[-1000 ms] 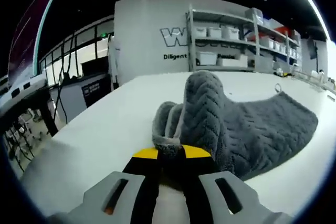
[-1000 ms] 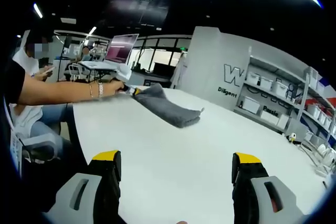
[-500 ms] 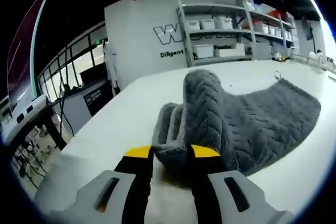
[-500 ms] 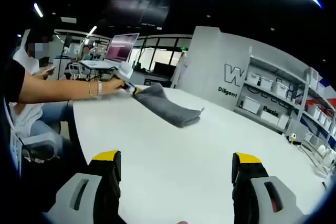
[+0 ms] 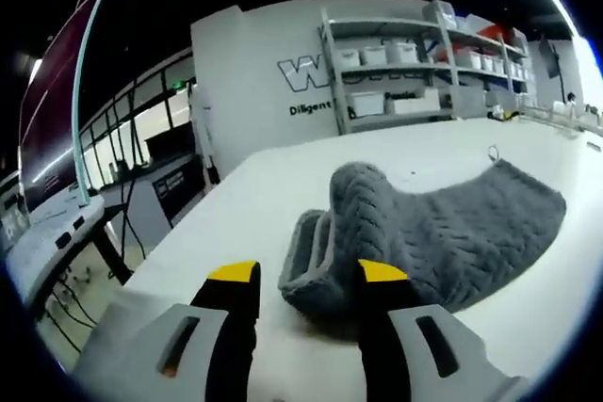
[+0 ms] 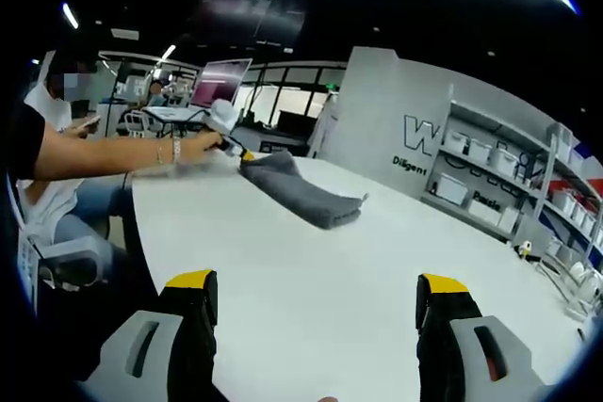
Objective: Open the folded towel by lifting each exposed corner and separating the folded layers until the towel lies flat within the target outline without major curled edges
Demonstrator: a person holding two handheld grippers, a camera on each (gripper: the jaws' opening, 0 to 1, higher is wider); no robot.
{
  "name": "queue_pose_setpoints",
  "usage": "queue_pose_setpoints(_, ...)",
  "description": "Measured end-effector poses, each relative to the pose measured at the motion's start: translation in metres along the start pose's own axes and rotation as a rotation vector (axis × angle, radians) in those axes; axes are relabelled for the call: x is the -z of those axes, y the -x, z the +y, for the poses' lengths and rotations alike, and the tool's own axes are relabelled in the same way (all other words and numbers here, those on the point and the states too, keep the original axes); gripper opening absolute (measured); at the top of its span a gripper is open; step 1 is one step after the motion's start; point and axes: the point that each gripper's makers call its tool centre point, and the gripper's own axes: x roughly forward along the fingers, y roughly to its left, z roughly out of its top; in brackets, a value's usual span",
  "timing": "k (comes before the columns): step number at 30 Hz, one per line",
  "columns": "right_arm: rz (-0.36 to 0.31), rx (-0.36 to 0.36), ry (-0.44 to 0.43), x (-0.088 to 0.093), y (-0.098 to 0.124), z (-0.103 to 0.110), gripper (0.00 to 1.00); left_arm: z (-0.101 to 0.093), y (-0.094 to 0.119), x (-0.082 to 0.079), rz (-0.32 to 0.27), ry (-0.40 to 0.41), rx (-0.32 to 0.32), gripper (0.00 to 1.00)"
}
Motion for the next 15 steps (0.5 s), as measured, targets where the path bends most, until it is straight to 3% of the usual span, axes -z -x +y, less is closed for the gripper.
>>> queue_pose_setpoints(15, 0.000, 0.001, 0.000, 0.001, 0.001, 0.001, 0.88, -0.016, 0.018, 0.003, 0.022, 0.030, 0.093, 0.63)
